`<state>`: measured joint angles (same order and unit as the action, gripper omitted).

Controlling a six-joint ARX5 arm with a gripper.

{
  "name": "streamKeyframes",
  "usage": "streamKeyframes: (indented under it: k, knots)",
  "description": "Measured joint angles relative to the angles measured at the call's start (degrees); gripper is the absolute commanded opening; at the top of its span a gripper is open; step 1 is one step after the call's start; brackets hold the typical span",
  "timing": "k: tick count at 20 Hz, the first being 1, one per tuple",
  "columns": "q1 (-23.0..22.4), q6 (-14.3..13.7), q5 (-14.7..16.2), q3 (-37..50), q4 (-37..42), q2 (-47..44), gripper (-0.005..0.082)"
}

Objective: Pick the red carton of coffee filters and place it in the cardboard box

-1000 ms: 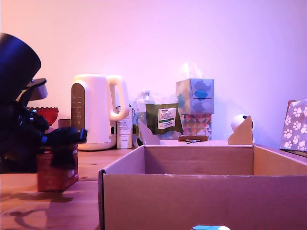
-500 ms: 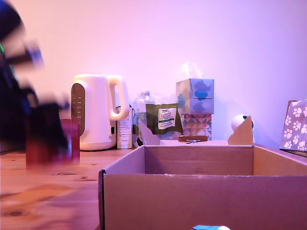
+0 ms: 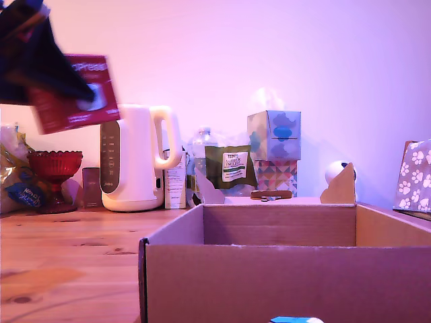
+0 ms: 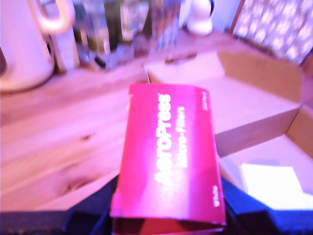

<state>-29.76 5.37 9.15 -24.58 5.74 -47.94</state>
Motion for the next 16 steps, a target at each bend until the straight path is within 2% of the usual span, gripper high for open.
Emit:
streamKeyframes:
  k: [3, 7, 11, 16]
  knots:
    - [-3.15, 0.46, 2.73, 0.0, 9.35, -5.29, 0.0228]
    - [-7.89, 0.48, 2.95, -0.07, 19.1, -14.34, 0.0228]
    - [-12.22, 0.39, 3.3, -5.2, 18.71, -24.57, 0.0228]
    - [-16.04, -3.45, 3.91, -18.6, 9.53, -34.21, 0.0228]
